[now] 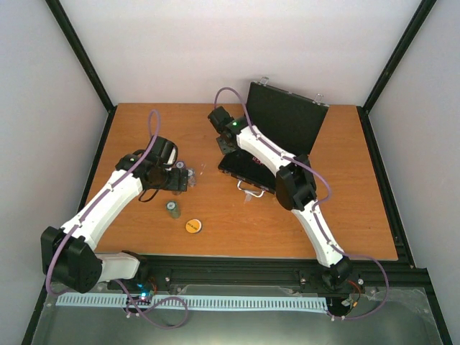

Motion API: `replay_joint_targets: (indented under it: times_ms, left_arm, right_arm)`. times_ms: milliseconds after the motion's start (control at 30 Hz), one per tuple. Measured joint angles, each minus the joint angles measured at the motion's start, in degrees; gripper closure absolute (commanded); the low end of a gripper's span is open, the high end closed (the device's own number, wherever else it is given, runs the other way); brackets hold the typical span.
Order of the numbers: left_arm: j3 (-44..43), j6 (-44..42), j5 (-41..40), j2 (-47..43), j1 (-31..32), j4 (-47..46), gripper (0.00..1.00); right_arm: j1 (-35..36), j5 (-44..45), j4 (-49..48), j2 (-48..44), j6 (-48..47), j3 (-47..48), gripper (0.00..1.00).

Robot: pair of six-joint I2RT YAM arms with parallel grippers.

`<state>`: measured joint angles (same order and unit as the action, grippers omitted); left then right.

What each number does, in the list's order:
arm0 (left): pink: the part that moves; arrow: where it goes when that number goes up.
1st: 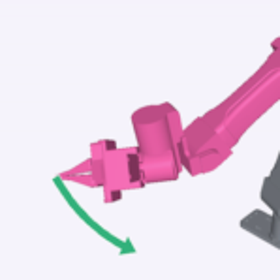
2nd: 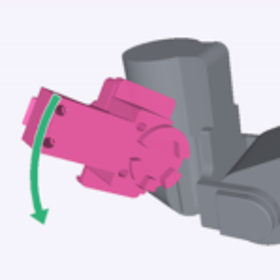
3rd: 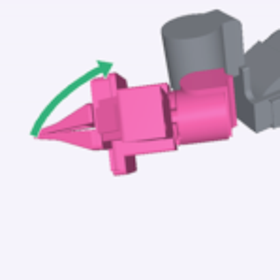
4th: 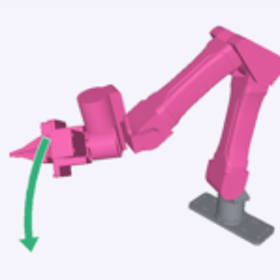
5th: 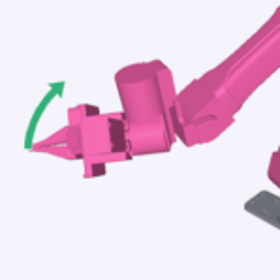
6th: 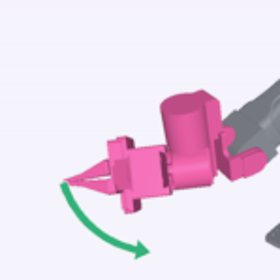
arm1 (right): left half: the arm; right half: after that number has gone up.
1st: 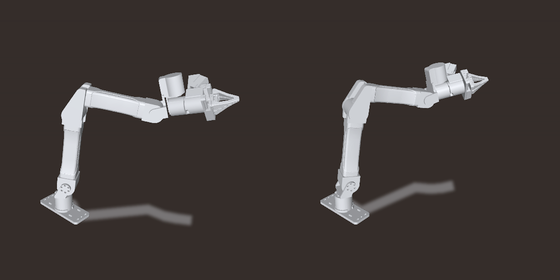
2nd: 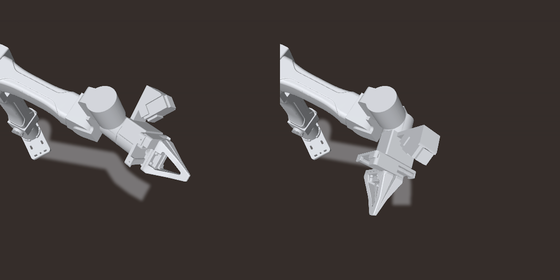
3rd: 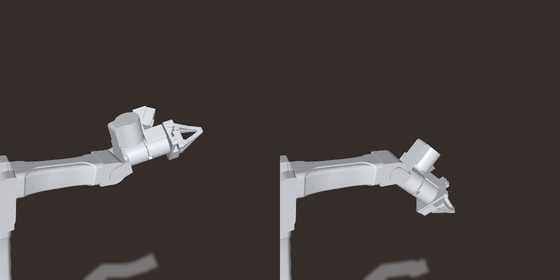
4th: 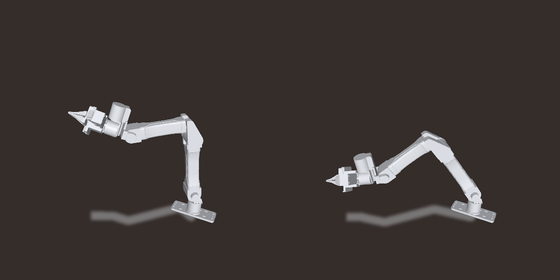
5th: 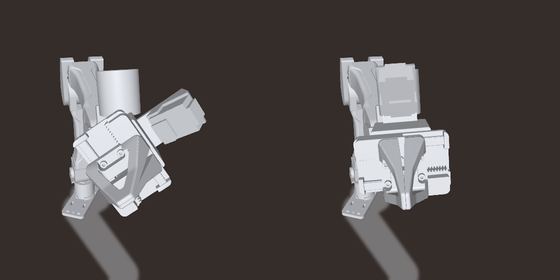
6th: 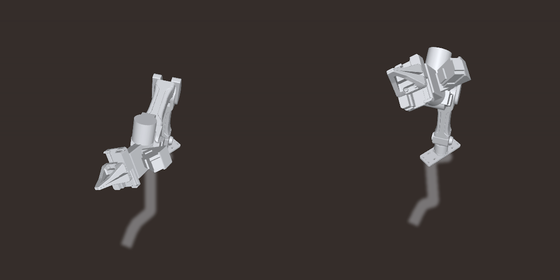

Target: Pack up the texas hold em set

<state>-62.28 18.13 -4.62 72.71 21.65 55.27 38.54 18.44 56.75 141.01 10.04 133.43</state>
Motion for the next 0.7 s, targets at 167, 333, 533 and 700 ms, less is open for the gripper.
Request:
replay_joint_targets:
  times_ms: [167, 333, 533, 700]
  left_arm:
    - [0.0, 0.0, 0.0, 0.2, 0.0, 0.0, 0.0]
    - [0.0, 0.0, 0.0, 0.3, 0.0, 0.0, 0.0]
    - [0.0, 0.0, 0.0, 0.3, 0.0, 0.0, 0.0]
    - [0.0, 0.0, 0.0, 0.4, 0.0, 0.0, 0.0]
  right_arm:
    - [-0.1, 1.6, -0.8, 0.9, 0.7, -0.7, 0.69]
    - [-0.5, 2.7, -1.6, 1.6, 1.4, -1.4, 0.69]
    - [-1.3, 3.7, -2.8, 1.9, 1.8, -2.1, 0.69]
    - [-1.8, 3.8, -3.6, 2.7, 2.1, -2.2, 0.69]
